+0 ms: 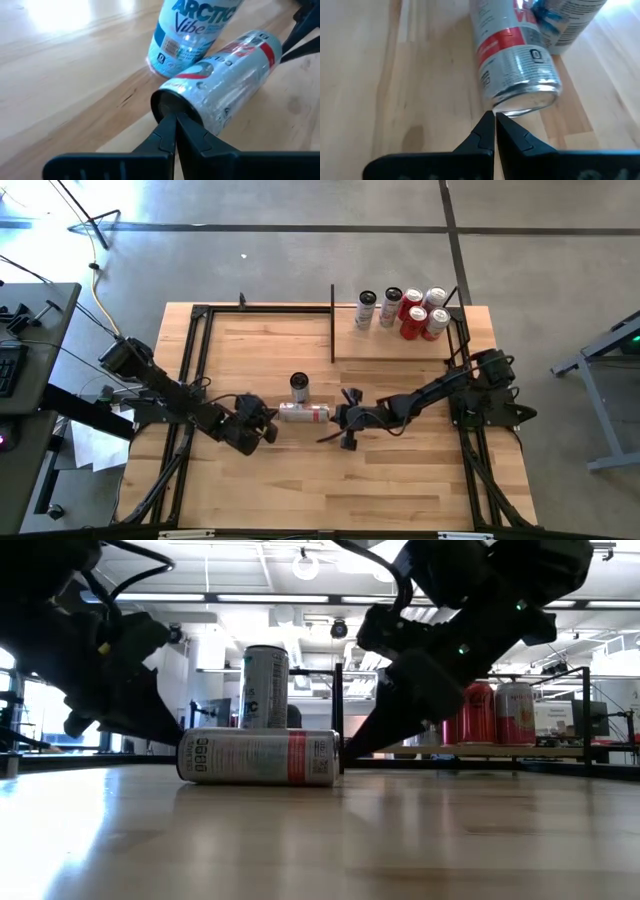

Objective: Place canned beverage on shelf
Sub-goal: Put the peach vibe soda can on the shelf aligned with the other peach vibe soda can

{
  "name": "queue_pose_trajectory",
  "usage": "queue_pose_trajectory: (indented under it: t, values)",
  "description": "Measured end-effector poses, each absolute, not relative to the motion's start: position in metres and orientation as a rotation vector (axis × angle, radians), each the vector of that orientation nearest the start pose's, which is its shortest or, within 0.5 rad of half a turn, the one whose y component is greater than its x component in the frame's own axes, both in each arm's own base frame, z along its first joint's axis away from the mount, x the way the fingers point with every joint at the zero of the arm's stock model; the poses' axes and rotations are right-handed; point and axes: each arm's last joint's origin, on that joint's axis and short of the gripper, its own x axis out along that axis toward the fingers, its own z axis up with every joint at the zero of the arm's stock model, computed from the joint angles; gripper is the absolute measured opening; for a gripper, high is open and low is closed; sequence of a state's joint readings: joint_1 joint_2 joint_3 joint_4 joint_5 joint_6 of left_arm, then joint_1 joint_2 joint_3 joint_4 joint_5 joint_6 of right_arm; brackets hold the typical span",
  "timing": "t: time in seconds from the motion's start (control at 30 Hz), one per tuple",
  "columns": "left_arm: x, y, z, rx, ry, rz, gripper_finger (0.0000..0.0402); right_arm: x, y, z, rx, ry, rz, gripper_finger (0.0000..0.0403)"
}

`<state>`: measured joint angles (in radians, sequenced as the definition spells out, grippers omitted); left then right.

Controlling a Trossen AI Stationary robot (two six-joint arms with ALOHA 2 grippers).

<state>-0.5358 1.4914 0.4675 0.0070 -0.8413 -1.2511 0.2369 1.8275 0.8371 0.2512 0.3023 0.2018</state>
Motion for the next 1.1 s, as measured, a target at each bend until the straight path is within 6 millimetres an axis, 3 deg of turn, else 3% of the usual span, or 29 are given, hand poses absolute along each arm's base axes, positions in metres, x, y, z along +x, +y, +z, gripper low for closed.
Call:
queue_pose_trajectory:
  t: [0.37, 1.1]
  values:
    - [0.204, -0.096, 0.115, -0.525, 0.478, 0.667, 0.0000, 0.327, 0.081, 0.126, -0.018, 0.740, -0.131, 0.0000]
    - [0.211, -0.098, 0.108, -0.506, 0.402, 0.689, 0.0000, 0.334, 0.066, 0.129, 0.047, 0.674, -0.211, 0.0000]
